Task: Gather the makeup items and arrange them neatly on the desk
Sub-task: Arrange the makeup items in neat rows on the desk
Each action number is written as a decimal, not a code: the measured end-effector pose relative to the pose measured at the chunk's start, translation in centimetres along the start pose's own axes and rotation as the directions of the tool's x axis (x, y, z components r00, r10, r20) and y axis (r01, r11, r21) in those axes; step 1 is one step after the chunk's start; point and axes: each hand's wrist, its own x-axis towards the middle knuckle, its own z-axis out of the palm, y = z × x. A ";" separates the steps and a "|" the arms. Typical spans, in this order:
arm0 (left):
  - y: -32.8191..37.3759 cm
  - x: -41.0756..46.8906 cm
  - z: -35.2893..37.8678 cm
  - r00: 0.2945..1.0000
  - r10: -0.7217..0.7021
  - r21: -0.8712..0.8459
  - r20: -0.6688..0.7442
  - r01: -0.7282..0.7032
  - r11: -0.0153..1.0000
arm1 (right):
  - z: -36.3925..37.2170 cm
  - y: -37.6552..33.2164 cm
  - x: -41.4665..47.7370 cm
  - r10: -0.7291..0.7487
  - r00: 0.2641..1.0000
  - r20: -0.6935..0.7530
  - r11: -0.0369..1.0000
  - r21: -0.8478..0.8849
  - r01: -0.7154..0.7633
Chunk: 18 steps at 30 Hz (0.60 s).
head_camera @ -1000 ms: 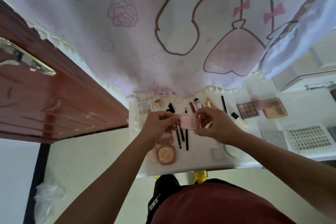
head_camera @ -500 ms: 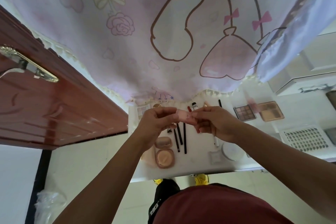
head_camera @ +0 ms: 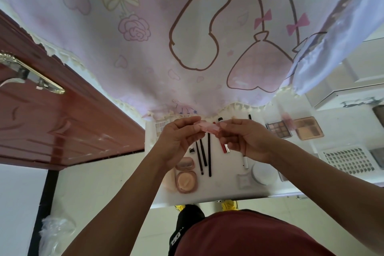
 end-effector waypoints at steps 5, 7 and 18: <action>0.2 0.4 0.5 0.998 -0.012 -0.022 -0.054 0.011 1.000 | 0.2 -0.8 -0.3 -0.062 0.996 -0.058 0.993 -0.100 0.056; 0.3 0.7 0.8 0.994 -0.021 0.001 -0.110 0.022 1.000 | 0.3 -1.0 -0.4 -0.071 0.994 -0.086 0.987 -0.153 0.058; 0.5 1.0 1.0 0.979 0.055 0.225 -0.198 -0.009 0.974 | 1.0 -1.5 -0.4 -0.065 0.989 -0.136 0.975 -0.218 0.034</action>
